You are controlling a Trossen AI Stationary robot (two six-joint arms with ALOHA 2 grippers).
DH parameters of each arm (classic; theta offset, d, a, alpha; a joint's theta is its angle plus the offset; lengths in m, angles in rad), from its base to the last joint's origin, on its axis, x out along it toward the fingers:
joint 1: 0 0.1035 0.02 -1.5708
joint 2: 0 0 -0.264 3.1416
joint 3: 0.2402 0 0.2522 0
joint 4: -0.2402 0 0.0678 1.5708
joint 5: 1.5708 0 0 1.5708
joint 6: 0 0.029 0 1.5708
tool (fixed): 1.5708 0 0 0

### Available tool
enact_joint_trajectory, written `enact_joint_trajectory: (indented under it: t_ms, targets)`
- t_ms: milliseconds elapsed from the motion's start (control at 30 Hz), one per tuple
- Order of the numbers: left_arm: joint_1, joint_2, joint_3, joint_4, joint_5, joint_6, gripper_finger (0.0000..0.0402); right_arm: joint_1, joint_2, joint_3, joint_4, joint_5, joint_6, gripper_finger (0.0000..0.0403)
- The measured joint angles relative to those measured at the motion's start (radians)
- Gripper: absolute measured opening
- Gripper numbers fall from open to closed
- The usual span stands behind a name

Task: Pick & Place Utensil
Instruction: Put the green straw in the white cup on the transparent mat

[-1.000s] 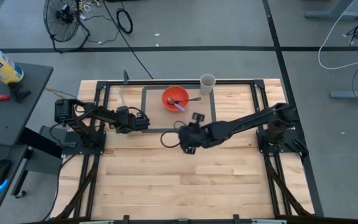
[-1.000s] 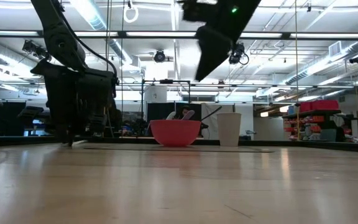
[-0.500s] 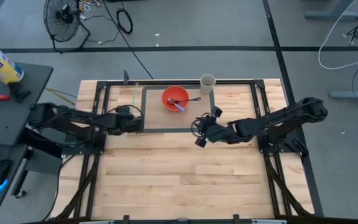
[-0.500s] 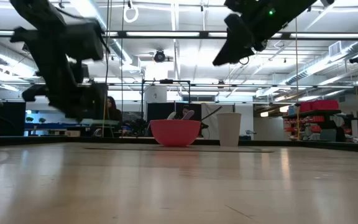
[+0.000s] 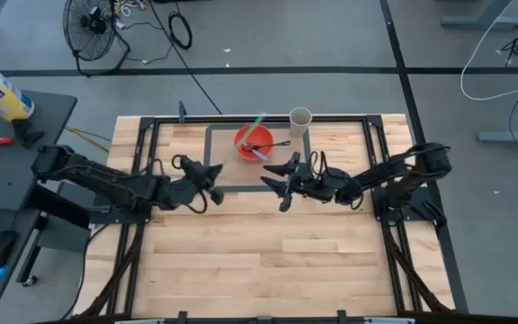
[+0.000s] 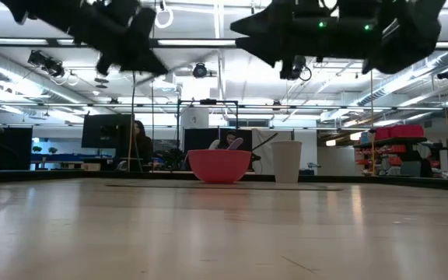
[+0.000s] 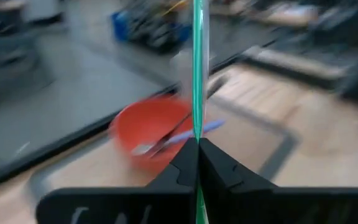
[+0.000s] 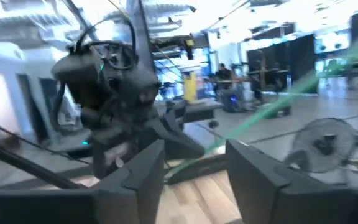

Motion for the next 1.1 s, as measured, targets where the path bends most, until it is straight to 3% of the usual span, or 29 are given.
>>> enact_joint_trajectory:
  t_ms: [167,367,467,733,1100]
  targets:
    - [-0.048,0.005,0.001,0.210,0.114,0.176,0.0010,-0.013,0.076,0.077,0.106,-0.024,0.019,0.0217]
    - [-0.079,0.005,0.000,0.282,0.208,0.224,0.0008,-0.033,0.075,0.156,0.060,0.015,0.063,0.0225]
    - [-0.086,0.005,0.001,0.290,0.208,0.247,0.0010,-0.035,0.073,0.161,0.061,0.050,0.079,0.0217]
    - [-0.070,0.005,0.001,0.270,0.206,0.256,0.0011,-0.036,0.073,0.161,0.130,-0.037,0.097,0.0188]
    - [-0.066,0.005,0.001,0.255,0.205,0.265,0.0012,-0.036,0.073,0.161,0.167,-0.040,0.100,0.0113]
